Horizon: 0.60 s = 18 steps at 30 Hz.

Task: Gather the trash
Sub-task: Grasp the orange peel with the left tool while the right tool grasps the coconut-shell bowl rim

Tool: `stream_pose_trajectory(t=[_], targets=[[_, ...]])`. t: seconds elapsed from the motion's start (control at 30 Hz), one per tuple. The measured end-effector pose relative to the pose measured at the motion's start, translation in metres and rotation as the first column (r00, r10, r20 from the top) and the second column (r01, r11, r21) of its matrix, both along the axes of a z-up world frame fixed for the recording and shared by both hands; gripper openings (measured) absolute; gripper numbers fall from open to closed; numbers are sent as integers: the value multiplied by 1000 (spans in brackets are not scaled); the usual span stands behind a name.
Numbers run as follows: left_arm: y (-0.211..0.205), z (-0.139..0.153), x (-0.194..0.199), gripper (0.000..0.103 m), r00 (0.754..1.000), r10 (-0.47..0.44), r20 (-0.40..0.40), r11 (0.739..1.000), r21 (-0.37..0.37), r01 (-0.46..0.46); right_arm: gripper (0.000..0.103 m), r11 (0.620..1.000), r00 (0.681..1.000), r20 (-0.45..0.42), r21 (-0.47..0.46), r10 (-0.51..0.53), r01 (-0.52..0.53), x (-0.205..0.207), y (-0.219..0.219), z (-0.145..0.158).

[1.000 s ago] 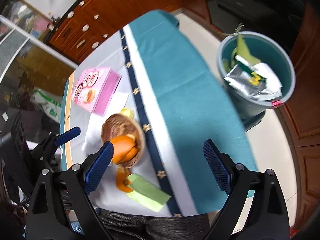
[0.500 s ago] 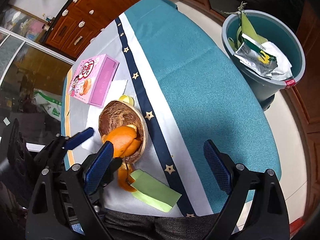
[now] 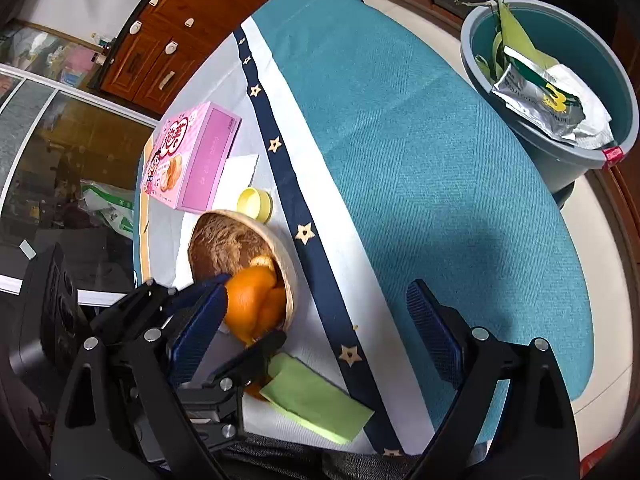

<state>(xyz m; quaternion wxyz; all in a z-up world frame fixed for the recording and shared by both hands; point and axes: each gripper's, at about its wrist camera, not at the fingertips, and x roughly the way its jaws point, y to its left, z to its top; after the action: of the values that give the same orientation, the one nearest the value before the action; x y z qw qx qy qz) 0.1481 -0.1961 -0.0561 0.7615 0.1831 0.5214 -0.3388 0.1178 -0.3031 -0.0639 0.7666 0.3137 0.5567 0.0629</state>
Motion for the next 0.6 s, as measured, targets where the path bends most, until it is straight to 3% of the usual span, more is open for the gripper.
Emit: stream_pose_trajectory(t=[0.07,0.1,0.13,0.2,0.3,0.33,0.43,0.5,0.6], targets=[[4,-1,2,62,1000,12,-24,1000,-4,-12,87,1000,1000,12,-9,3,-3,3,1,1],[7,-3,5,62,999,22,-47,1000,-13,-23,82,1000,1000,18,-19,5,-5,4,2,2],[9,-4,6,62,998,31,-63,999,-19,-32,76,999,1000,26,-31,8,-7,6,4,3],[14,-5,8,62,996,37,-83,999,-35,-40,52,999,999,26,-35,24,-23,11,8,4],[15,-5,9,62,996,32,-89,998,-44,-36,34,999,999,19,-24,46,-45,18,17,0],[14,-5,8,62,996,30,-89,998,-45,-34,33,998,998,16,-19,54,-53,21,19,-1],[13,-5,8,49,995,16,-96,998,-64,-23,21,997,997,12,-12,78,-78,27,27,-5],[11,-4,7,38,996,1,-93,997,-77,-9,20,996,996,13,-19,89,-88,30,32,-6],[7,-5,5,31,995,-9,-96,996,-85,1,20,996,996,13,-23,90,-90,33,33,-6]])
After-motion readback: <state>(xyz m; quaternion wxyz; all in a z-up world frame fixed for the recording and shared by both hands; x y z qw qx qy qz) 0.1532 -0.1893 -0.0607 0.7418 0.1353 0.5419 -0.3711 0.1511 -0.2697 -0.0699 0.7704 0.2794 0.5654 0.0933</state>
